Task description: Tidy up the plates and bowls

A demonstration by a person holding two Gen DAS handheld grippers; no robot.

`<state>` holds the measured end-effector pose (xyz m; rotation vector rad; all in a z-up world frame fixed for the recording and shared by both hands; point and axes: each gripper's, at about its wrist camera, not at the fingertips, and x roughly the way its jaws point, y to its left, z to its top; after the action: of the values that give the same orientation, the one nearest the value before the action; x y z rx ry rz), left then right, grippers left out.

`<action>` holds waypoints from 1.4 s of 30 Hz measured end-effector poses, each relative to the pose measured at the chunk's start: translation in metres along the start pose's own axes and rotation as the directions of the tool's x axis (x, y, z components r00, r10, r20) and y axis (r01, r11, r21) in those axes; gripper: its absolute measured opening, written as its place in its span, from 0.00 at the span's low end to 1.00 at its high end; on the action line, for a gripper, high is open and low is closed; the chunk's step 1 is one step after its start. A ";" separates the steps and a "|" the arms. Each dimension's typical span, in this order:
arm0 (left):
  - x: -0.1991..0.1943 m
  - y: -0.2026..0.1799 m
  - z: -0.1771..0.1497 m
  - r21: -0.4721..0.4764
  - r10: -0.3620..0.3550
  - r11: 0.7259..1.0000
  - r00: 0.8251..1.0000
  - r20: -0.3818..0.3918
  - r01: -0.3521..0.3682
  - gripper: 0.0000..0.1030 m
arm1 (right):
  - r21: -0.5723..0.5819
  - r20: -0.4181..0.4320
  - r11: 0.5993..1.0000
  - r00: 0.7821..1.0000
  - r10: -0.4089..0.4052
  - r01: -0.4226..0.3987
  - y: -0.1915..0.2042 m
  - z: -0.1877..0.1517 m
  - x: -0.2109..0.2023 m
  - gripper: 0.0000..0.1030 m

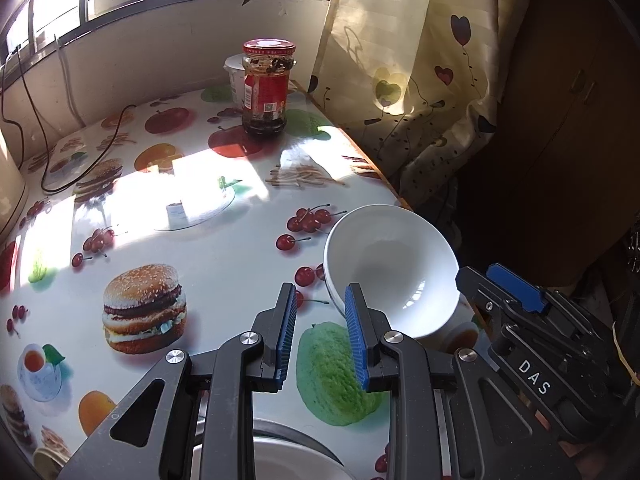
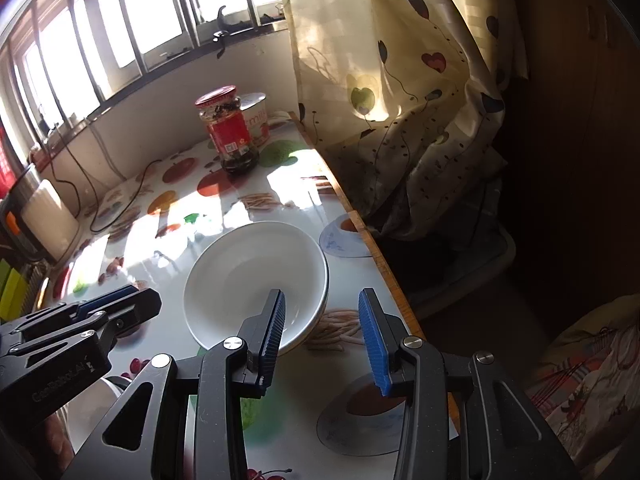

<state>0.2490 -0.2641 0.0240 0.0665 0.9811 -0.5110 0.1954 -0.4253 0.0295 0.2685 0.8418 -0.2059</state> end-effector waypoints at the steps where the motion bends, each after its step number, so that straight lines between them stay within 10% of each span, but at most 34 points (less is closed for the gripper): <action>1: 0.002 -0.001 0.001 0.000 0.002 1.000 1.000 -0.004 -0.002 0.25 | 0.000 -0.002 1.000 1.000 -0.001 0.001 -0.001 0.001 0.001 0.37; 42: 0.031 -0.011 0.008 0.006 0.012 1.000 0.999 -0.044 -0.012 0.13 | -0.046 -0.037 0.999 0.999 0.023 -0.025 0.005 0.007 0.034 0.16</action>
<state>0.2645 -0.2877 0.0049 0.0894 1.0213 -0.5032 0.2240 -0.4257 0.0089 0.2392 0.8785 -0.1593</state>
